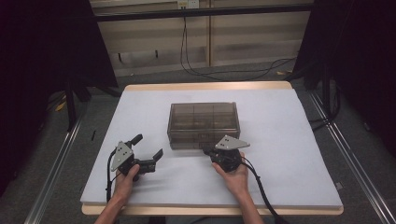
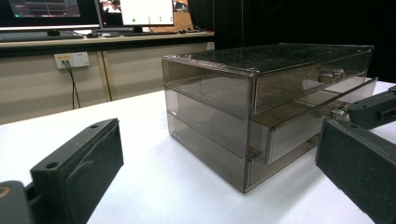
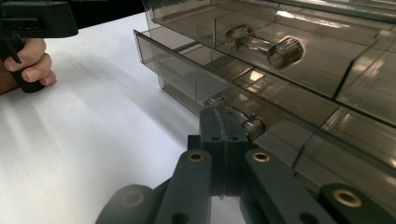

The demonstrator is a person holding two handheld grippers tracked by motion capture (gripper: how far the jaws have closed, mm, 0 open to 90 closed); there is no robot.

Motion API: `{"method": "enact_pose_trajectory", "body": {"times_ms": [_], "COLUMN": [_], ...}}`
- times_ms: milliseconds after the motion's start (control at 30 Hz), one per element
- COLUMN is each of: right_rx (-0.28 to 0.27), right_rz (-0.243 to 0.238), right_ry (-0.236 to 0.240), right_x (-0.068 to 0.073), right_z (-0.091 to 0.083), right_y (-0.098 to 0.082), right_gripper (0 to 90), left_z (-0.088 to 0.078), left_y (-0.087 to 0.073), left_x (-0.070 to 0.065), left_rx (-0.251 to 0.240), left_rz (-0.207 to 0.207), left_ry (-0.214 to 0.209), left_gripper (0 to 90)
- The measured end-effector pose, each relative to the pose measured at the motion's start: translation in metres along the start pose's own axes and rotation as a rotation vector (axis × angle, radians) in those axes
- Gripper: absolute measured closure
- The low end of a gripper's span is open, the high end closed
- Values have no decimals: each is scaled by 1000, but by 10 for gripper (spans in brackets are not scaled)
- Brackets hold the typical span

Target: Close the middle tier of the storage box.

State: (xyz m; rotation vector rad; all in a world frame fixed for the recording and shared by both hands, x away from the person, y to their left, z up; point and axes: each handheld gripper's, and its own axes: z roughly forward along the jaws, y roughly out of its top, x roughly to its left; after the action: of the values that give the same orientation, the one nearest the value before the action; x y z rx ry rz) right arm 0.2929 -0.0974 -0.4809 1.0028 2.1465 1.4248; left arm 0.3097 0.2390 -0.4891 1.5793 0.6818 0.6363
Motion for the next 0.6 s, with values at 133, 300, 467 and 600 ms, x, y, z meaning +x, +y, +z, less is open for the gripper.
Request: {"method": "enact_pose_trajectory", "body": {"times_ms": [133, 300, 467, 600], "right_rx": [0, -1, -4, -9], "right_rz": [2, 1, 10, 19], "right_ry": [5, 7, 7, 1], "right_x": [1, 0, -1, -1], "right_z": [2, 4, 6, 7], "right_y": [2, 3, 4, 3], "right_gripper": [900, 900, 900, 900], "left_z": [0, 0, 0, 0], "left_y": [0, 0, 0, 0], "left_x": [0, 0, 0, 0], "left_rx": [0, 0, 0, -1], "left_rz": [0, 0, 1, 0], "left_ry": [0, 0, 0, 0], "left_gripper": [8, 8, 8, 8]}}
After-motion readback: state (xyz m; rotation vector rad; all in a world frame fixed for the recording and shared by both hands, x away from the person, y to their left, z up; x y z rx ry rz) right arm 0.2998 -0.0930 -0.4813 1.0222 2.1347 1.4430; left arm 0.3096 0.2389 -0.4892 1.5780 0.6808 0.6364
